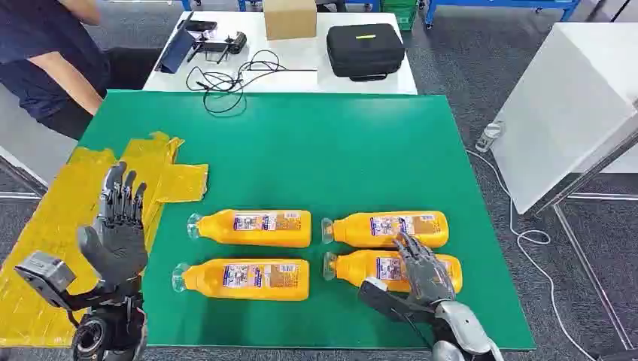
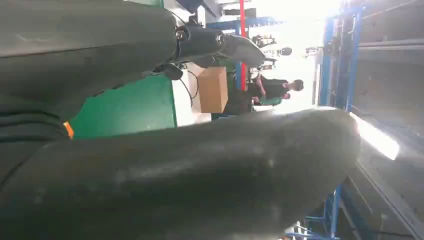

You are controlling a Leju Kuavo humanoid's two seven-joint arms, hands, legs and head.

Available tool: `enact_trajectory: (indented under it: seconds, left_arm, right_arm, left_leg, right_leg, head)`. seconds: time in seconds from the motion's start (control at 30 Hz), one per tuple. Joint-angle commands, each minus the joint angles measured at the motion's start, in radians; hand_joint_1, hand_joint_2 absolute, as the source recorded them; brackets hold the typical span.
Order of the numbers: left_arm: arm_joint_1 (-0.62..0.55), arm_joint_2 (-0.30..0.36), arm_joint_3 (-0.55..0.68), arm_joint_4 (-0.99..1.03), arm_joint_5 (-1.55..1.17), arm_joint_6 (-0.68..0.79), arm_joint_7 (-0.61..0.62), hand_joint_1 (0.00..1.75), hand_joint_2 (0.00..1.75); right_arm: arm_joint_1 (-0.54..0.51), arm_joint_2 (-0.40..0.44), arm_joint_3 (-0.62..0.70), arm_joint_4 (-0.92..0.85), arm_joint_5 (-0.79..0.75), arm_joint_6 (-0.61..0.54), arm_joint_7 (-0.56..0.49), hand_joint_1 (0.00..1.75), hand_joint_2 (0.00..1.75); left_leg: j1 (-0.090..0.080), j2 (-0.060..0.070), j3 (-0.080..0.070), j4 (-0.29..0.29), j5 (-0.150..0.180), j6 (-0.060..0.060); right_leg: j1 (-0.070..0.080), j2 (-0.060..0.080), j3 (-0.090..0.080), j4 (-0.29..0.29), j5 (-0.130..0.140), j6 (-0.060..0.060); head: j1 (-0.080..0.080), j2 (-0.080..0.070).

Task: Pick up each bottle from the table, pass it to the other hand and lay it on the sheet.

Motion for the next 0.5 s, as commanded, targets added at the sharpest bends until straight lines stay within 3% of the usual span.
enact_trajectory:
  seconds: [0.03,0.3,0.5]
  left_arm:
    - [-0.039,0.007,0.012,0.072,0.001,-0.003,0.004,0.00,0.00]
    - [-0.039,0.007,0.012,0.072,0.001,-0.003,0.004,0.00,0.00]
    - [-0.056,0.043,-0.019,0.105,0.055,0.010,-0.009,0.00,0.00]
  right_arm:
    - [-0.037,0.025,-0.026,0.089,0.001,0.006,-0.001,0.00,1.75]
    - [-0.037,0.025,-0.026,0.089,0.001,0.006,-0.001,0.00,1.75]
    - [-0.001,-0.006,-0.031,0.114,-0.001,0.077,-0.001,0.00,1.75]
  left_leg:
    - [0.000,0.001,0.003,-0.002,-0.001,-0.001]
    - [0.000,0.001,0.004,-0.002,-0.001,-0.001]
    - [0.000,-0.001,0.004,-0.002,0.000,-0.001]
  right_leg:
    - [0.000,0.000,0.003,-0.001,0.000,0.000]
    - [0.000,0.000,0.004,-0.002,-0.001,0.000]
    - [0.000,-0.002,0.004,-0.002,-0.001,0.000]
  head:
    - [0.000,0.000]
    - [0.000,0.000]
    - [0.000,0.000]
